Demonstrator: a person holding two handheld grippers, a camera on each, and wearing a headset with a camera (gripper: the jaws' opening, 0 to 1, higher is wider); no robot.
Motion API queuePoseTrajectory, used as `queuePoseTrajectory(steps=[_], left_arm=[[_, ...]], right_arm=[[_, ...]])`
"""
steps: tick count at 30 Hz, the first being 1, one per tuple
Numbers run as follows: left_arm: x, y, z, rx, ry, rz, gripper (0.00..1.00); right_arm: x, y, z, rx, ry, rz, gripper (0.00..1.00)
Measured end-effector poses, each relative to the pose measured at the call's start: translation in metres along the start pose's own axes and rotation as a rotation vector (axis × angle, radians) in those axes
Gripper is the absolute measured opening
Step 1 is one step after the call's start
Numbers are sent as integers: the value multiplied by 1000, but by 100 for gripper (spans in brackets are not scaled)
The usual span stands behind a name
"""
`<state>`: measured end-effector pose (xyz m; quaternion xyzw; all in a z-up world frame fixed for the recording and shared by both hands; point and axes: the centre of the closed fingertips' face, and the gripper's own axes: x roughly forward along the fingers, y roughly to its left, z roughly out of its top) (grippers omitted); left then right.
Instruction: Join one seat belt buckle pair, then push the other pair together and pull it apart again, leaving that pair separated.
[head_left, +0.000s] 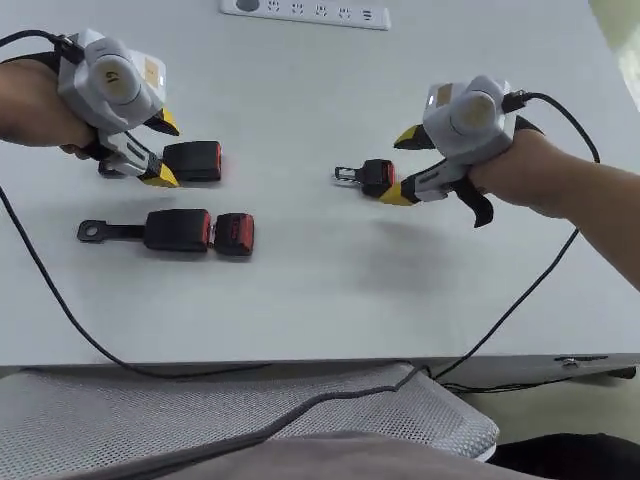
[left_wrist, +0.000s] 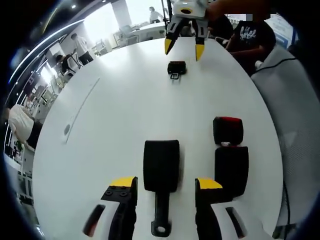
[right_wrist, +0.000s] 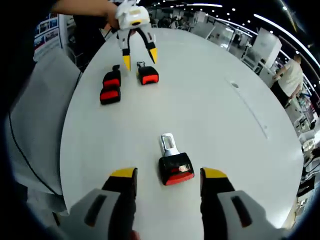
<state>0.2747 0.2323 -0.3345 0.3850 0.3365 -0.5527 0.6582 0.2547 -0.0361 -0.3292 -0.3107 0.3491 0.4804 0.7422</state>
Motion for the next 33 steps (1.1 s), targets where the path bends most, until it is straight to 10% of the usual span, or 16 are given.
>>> queuePoseTrajectory(steps=[13,20,33], left_arm=[[-74,-52,-23,-220,-120,139,67],[-93,-77,-42,-300,-137,193,79],[-120,-88,-55,-439,-191,260,90]], right_arm=[[-40,71,25,74,-124,-36,66],[-56,74,30,124,-150,-99,83],[-71,66,31,192,-202,-167,100]])
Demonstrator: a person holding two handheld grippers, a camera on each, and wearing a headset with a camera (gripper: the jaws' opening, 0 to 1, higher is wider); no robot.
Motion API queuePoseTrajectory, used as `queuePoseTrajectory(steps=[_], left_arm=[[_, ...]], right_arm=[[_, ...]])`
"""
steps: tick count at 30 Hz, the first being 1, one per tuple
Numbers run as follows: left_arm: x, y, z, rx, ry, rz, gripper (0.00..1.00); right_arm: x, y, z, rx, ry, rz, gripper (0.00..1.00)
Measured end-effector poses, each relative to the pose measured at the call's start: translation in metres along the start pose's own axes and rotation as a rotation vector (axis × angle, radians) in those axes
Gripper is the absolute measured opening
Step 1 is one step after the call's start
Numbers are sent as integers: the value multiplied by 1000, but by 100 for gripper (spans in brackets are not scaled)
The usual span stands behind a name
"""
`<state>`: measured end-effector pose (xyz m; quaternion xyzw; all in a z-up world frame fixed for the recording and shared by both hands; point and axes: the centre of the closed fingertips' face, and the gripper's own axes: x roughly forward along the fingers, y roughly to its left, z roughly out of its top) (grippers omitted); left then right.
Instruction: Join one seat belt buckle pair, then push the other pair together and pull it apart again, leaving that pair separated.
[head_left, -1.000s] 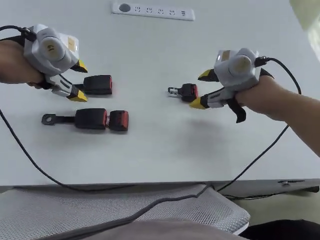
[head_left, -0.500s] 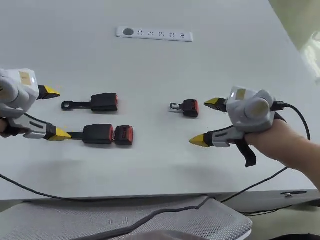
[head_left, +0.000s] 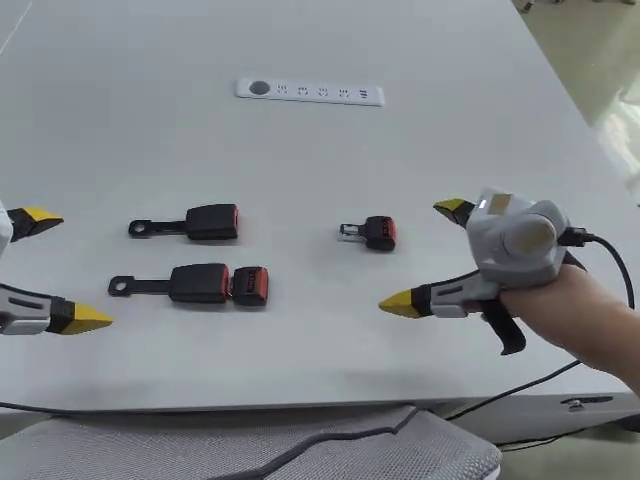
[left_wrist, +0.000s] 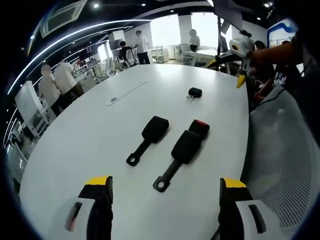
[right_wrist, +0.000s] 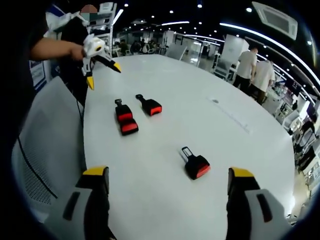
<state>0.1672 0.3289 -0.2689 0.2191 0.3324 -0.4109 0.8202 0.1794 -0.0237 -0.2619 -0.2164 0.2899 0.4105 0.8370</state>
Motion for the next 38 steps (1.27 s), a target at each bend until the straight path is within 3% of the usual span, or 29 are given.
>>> queuePoseTrajectory(steps=[6,10,18,27,38], left_arm=[[-4,3,1,-66,-44,37,95],[-4,-2,2,-96,-72,34,100],[-12,0,-4,-148,-106,67,100],[-24,5,4,-181,-184,114,100],[-22,4,6,-166,-181,106,100]], right_arm=[[-4,0,-11,34,4,-22,100],[-5,-5,-14,73,-13,-48,100],[0,-4,-17,99,-32,-51,100],[1,-3,-16,109,-46,-57,100],[-4,-1,-18,118,-49,-91,100]])
